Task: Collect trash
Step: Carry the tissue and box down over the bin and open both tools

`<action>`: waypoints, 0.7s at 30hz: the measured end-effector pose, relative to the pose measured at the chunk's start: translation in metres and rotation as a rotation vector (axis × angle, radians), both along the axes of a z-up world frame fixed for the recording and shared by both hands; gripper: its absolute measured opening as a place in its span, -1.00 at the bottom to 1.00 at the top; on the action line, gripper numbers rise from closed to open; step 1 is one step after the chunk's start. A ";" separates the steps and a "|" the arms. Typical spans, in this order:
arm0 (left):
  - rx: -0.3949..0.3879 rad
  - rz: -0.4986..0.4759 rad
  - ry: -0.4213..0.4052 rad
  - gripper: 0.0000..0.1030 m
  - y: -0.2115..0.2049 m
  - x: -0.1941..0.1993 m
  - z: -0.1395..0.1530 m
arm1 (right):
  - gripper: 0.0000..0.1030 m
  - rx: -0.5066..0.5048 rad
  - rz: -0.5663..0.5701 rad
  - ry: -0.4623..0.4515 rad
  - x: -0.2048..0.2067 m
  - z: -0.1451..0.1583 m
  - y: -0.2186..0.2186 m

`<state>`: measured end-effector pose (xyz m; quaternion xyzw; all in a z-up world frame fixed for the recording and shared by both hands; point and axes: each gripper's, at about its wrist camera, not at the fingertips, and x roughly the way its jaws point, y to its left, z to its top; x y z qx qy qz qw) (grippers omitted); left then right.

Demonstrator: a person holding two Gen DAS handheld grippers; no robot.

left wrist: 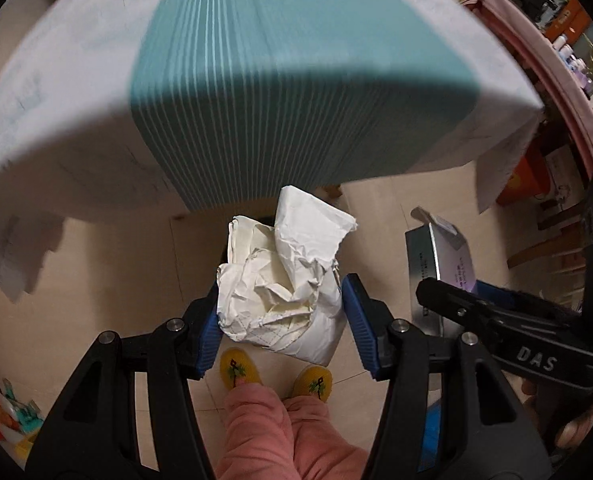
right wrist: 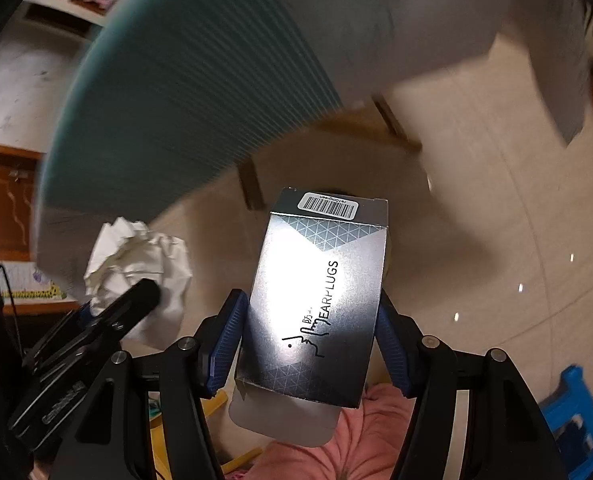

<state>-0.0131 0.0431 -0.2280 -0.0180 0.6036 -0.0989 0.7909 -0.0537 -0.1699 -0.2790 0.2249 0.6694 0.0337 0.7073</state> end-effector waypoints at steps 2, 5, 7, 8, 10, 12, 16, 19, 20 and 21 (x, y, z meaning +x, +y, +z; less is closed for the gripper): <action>-0.006 0.016 0.013 0.02 0.001 0.003 -0.025 | 0.21 0.014 -0.011 0.049 0.004 -0.035 -0.001; -0.005 0.043 0.036 0.02 0.004 0.010 -0.066 | 0.21 0.034 -0.026 0.112 0.011 -0.082 0.002; -0.002 0.058 0.046 0.03 0.005 0.015 -0.088 | 0.21 0.041 -0.025 0.133 0.015 -0.105 0.007; 0.004 0.065 0.053 0.04 0.006 0.017 -0.097 | 0.22 0.049 -0.026 0.143 0.018 -0.119 0.010; 0.012 0.076 0.069 0.05 0.006 0.021 -0.118 | 0.23 0.069 -0.029 0.153 0.024 -0.135 0.016; 0.015 0.086 0.081 0.10 0.006 0.024 -0.133 | 0.24 0.097 -0.042 0.165 0.028 -0.151 0.019; 0.013 0.102 0.090 0.22 0.007 0.027 -0.154 | 0.55 0.127 -0.058 0.171 0.037 -0.174 0.025; 0.025 0.115 0.108 0.32 0.009 0.027 -0.166 | 0.66 0.138 -0.044 0.157 0.042 -0.179 0.031; 0.028 0.121 0.110 0.35 0.011 0.027 -0.169 | 0.66 0.136 -0.038 0.150 0.044 -0.181 0.034; 0.031 0.127 0.107 0.42 0.013 0.027 -0.171 | 0.66 0.137 -0.034 0.142 0.044 -0.180 0.032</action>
